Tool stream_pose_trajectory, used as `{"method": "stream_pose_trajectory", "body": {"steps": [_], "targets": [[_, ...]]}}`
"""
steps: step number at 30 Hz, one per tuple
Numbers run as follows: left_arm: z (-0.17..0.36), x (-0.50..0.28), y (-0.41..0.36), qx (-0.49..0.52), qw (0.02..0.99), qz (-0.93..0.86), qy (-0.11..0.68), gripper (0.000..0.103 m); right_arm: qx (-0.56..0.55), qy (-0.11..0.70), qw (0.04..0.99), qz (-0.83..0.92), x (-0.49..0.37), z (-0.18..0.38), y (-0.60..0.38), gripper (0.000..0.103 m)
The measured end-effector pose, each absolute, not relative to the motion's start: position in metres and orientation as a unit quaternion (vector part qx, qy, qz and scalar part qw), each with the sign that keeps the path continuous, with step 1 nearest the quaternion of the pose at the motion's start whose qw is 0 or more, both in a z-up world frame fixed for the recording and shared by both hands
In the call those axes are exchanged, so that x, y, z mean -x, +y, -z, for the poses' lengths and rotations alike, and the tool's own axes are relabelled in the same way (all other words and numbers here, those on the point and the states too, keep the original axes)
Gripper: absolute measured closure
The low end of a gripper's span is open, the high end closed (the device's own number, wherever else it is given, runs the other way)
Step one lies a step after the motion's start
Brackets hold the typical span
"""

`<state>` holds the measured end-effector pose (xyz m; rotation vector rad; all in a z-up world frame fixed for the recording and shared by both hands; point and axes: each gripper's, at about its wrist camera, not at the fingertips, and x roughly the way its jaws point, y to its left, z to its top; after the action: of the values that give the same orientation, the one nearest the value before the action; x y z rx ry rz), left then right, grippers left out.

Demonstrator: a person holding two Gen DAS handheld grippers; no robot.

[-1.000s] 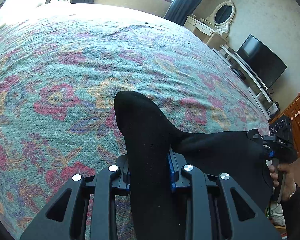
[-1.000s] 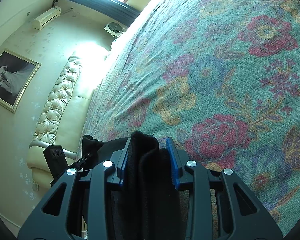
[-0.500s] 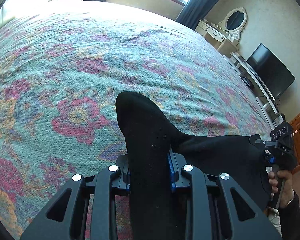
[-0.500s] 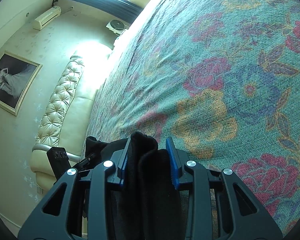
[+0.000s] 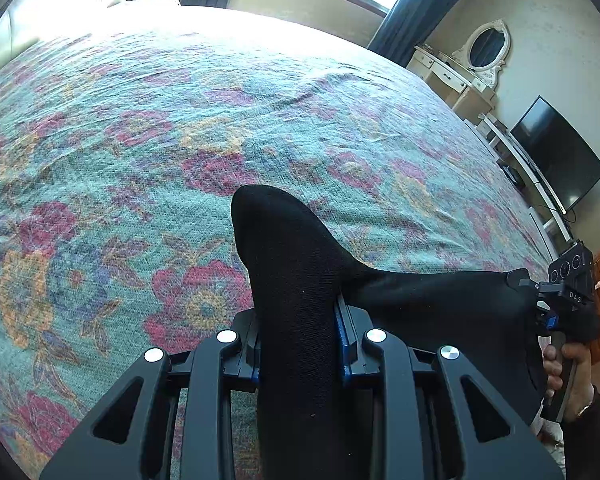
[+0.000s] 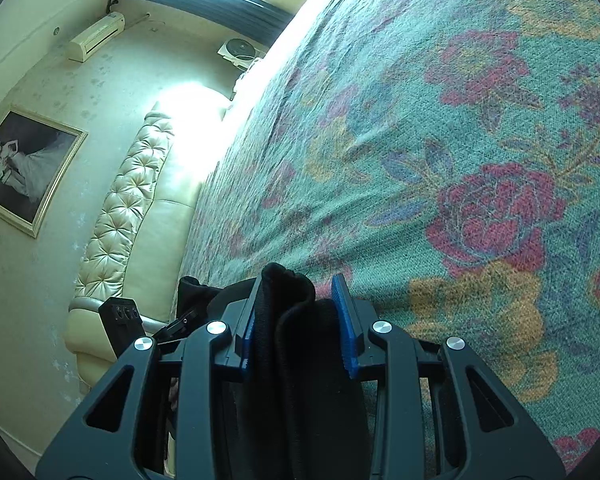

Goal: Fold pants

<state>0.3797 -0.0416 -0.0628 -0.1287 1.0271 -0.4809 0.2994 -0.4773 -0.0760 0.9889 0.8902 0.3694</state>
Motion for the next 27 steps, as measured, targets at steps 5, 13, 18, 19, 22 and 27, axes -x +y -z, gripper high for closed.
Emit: {"method": "stream_pose_trajectory", "body": {"steps": [5,13,18,19,22,27], "targets": [[0.064,-0.394,-0.039,0.059,0.842,0.224,0.487,0.076,-0.468,0.408,0.765,-0.171,-0.312,0.083,-0.478,0.071],[0.076,-0.408,-0.032,0.082,0.834,0.226,0.497,0.076,-0.493,0.413,0.747,-0.172,-0.323,0.102,-0.484,0.071],[0.082,-0.413,-0.029,0.09,0.828,0.231,0.503,0.074,-0.503,0.411,0.74,-0.175,-0.323,0.109,-0.486,0.071],[0.084,-0.414,-0.029,0.091,0.827,0.232,0.504,0.074,-0.504,0.41,0.739,-0.177,-0.322,0.11,-0.487,0.072],[0.088,-0.414,-0.027,0.096,0.824,0.234,0.507,0.067,-0.506,0.406,0.74,-0.18,-0.32,0.113,-0.489,0.072],[0.092,-0.411,-0.02,0.102,0.824,0.24,0.504,0.052,-0.499,0.408,0.742,-0.184,-0.316,0.111,-0.489,0.07]]}}
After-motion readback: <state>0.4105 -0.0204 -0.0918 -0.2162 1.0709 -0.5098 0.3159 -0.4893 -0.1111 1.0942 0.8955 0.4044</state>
